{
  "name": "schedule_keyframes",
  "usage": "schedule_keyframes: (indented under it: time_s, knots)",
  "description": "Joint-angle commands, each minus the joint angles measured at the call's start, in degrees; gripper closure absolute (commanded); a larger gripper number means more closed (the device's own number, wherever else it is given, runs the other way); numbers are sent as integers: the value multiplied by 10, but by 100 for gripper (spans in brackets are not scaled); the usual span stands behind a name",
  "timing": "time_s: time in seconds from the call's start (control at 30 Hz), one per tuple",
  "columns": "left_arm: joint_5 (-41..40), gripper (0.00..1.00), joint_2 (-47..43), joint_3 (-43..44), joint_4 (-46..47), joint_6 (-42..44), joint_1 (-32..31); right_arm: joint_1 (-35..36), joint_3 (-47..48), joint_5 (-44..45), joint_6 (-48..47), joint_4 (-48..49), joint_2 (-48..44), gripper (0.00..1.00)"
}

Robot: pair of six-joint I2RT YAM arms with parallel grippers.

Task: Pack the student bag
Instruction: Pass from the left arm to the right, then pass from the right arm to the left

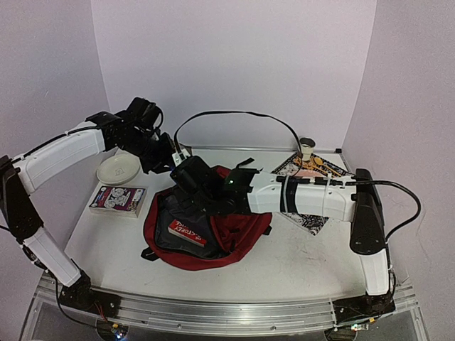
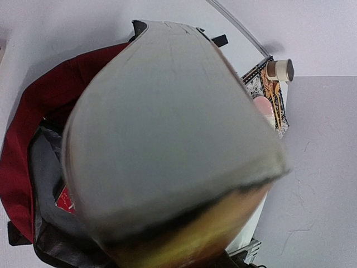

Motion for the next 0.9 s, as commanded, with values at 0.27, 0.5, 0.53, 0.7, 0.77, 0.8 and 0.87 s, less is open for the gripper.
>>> schedule_keyframes:
  time_s: [0.27,0.5,0.53,0.7,0.77,0.8,0.87]
  knots:
    - [4,61,-41,-8,148,-10,-9,-7,-62,89,56,-36,-84,100]
    - [-3,29,-82,-57,198,6,-9,-41,-135,30,108,13,-147,100]
    - [-3,26,-87,-66,204,8,-9,-46,-147,20,115,20,-154,100]
    - [-3,20,-119,-122,221,12,-9,-77,-192,-32,157,53,-177,100]
    - [-2,16,-136,-154,232,6,-9,-90,-218,-65,176,80,-193,100]
    - [-1,15,-143,-174,240,1,-9,-97,-233,-80,187,95,-203,100]
    - [5,14,-157,-215,261,-15,-9,-112,-264,-115,206,138,-227,100]
